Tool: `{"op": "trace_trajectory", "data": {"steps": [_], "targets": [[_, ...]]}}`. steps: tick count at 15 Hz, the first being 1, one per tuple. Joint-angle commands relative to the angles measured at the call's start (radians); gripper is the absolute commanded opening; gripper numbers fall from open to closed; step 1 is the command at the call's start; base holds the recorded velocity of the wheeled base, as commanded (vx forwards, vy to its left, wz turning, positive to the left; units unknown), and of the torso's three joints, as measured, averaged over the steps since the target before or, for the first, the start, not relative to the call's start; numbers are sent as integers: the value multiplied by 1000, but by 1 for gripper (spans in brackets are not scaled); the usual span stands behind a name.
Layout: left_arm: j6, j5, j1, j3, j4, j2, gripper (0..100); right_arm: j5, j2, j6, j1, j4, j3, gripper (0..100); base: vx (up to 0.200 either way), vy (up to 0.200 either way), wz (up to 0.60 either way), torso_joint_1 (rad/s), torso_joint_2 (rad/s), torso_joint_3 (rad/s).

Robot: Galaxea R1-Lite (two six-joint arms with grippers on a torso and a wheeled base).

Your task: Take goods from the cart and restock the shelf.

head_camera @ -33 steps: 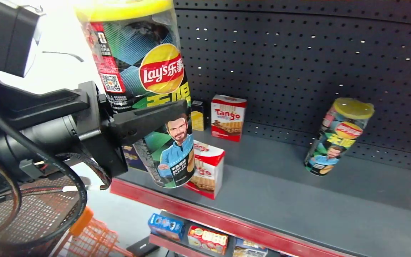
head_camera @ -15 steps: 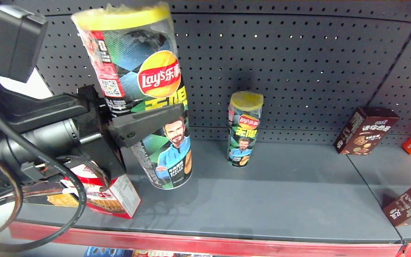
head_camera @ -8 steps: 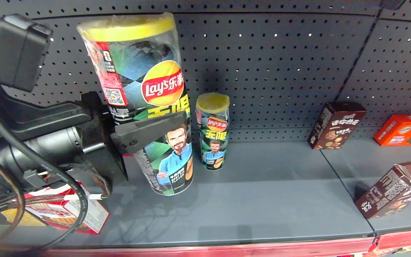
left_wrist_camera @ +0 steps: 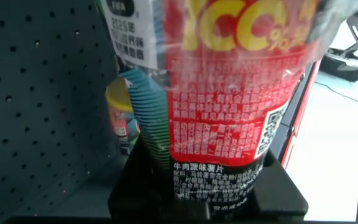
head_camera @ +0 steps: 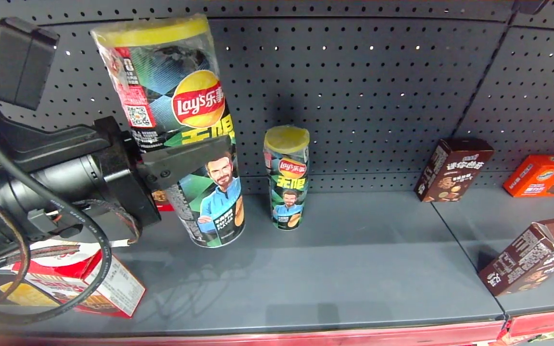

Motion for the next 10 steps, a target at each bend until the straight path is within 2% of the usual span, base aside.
{"op": "trace_trajectory", "data": {"steps": [1,6,8,9,10], "targets": [[-2,0,6,10,2,1,0,0,1,0,1,-2,0,100,0,0,0,0,0,0],[-2,-5,9,4,3,11,0,5,1,-5,1,0,0,100,0,0,0,0,0,0],[-2,-9,29,18,5,7,0,12,17,-9,7,-8,-11,100,0,0,0,0,0,0],[-2,-19,32,21,3,8,0,55,153,5,10,1,-190,100,0,0,0,0,0,0],[-2,-20,32,27,5,8,0,83,343,46,16,-8,-299,100,0,0,0,0,0,0]]}}
